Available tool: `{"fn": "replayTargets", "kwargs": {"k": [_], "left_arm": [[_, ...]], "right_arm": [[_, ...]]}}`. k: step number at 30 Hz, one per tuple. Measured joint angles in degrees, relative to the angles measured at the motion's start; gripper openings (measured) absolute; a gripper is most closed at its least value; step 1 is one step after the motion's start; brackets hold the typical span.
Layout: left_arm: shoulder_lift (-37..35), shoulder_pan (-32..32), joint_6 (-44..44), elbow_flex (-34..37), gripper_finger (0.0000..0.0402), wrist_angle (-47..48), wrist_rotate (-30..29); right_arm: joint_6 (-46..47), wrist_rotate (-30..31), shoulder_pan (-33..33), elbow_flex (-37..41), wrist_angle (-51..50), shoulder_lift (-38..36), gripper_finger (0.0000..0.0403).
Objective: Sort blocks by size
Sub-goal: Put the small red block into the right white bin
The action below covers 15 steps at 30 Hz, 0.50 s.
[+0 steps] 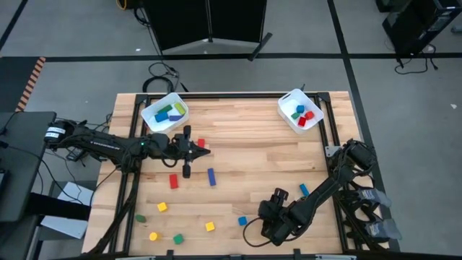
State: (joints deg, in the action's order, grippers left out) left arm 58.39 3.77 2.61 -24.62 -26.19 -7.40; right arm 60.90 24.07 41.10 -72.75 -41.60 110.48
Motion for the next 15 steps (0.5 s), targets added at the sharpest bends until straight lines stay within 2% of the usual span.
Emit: {"fn": "replayTargets", "kwargs": {"k": [15], "left_arm": [[0.0, 0.0, -0.1, 0.0, 0.001, 0.3, 0.0]], "right_arm": [[-0.3, 1.4, 0.0, 0.0, 0.0, 0.0, 0.0288]]}}
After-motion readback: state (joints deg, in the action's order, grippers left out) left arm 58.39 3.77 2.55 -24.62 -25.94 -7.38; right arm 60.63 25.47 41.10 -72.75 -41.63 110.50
